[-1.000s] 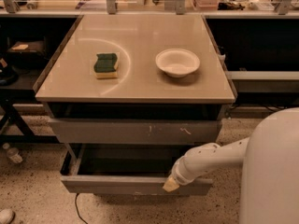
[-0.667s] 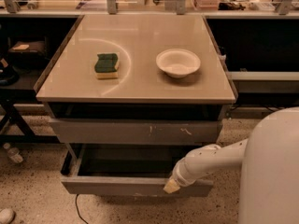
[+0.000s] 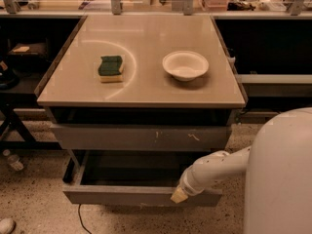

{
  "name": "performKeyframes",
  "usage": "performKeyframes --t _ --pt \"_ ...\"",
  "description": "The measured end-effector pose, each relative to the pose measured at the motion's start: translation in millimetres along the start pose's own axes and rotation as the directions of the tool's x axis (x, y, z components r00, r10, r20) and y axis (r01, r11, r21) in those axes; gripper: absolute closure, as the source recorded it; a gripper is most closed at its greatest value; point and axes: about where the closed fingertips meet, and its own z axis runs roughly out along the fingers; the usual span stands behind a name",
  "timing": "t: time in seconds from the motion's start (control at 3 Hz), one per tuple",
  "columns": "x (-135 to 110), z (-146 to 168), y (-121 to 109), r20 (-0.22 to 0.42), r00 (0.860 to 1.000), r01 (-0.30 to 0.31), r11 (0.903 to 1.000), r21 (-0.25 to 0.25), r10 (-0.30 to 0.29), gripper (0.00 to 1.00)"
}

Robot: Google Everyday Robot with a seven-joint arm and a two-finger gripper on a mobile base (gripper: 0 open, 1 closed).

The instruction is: Open middle drawer

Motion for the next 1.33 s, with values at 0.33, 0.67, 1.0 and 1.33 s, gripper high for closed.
performKeyframes --t 0.33,0.67,1.0,1.33 --pt "3.3 -2.1 4.6 -0.014 1.000 -0.001 1.0000 -0.004 0.001 1.00" --pt "4.4 -4.6 8.5 -0.013 1.000 -0.019 0.9998 -0.003 0.019 1.00" --pt "8.2 -5.9 13.3 -0.019 1.000 -0.025 0.9997 -0.005 0.025 1.00" --pt "12.2 -7.7 18.8 -0.023 0.999 -0.033 0.9994 -0.008 0.033 1.00"
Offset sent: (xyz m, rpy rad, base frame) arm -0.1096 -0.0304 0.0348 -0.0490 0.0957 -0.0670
